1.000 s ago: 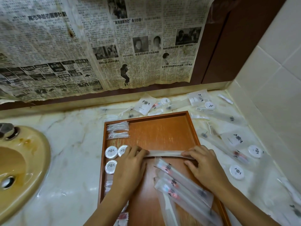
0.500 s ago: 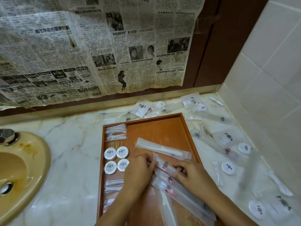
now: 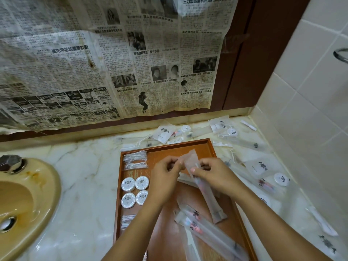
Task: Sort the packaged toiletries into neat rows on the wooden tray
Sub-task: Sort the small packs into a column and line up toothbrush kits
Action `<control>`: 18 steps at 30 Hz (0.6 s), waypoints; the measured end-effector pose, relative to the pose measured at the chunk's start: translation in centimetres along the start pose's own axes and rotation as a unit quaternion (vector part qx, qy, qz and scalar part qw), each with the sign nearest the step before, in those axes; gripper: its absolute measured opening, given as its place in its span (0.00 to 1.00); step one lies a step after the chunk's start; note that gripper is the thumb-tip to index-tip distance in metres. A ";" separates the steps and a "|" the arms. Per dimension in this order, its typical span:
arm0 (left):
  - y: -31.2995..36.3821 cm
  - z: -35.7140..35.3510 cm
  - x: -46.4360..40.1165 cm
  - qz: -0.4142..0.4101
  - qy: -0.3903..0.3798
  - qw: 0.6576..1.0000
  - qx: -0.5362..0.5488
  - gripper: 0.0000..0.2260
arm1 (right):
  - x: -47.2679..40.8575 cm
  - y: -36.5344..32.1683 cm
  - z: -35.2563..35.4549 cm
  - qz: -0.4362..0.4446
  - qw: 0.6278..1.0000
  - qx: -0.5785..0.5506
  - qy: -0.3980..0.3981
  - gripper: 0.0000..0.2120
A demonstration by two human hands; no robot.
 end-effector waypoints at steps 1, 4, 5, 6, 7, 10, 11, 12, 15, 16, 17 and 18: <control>0.1 0.0 0.1 0.019 0.000 1.000 0.025 0.05 | -0.4 -0.4 0.6 -0.003 1.000 -0.019 0.014 0.05; -0.6 0.0 1.0 0.103 -0.043 0.993 0.047 0.09 | -1.3 -0.9 1.9 -0.033 0.991 -0.112 0.071 0.04; -1.1 0.1 1.5 0.125 -0.071 0.989 0.044 0.10 | -1.5 -0.9 2.3 -0.046 0.984 -0.142 0.096 0.04; -1.5 0.1 2.0 0.134 -0.100 0.985 0.032 0.11 | -1.7 -0.7 2.5 -0.060 0.976 -0.168 0.121 0.05; -2.0 0.3 2.5 0.133 -0.124 0.983 0.013 0.10 | -1.8 -0.5 2.7 -0.071 0.968 -0.195 0.145 0.05; -2.9 1.1 3.3 0.129 -0.136 0.982 0.027 0.07 | -1.8 0.4 2.9 -0.102 0.936 -0.273 0.195 0.05; -2.9 1.4 3.3 0.133 -0.112 0.983 0.053 0.06 | -1.7 0.7 2.9 -0.109 0.927 -0.299 0.200 0.06; -2.8 1.6 3.1 0.139 -0.083 0.983 0.084 0.05 | -1.5 0.9 2.7 -0.116 0.919 -0.321 0.199 0.06; -2.0 2.8 2.0 0.132 -0.017 0.985 0.106 0.05 | -1.2 1.8 2.2 -0.137 0.903 -0.364 0.181 0.06; -1.8 3.2 1.6 0.126 -0.008 0.987 0.099 0.05 | -1.1 2.2 2.0 -0.143 0.901 -0.370 0.173 0.05; -1.6 3.7 1.1 0.124 -0.001 0.987 0.097 0.04 | -1.0 2.6 1.8 -0.146 0.900 -0.375 0.167 0.05; -1.4 4.1 0.7 0.125 0.006 0.986 0.106 0.04 | -1.0 3.0 1.8 -0.148 0.901 -0.374 0.164 0.05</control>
Point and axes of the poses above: each hand's wrist, its own x-axis away from the middle knuckle, its own z-axis out of the back of the hand, y = z × x, the point moved 2 cm from there along -x, towards the middle knuckle, and after that the axes turned 14 degrees about x, right-handed, at the moved point
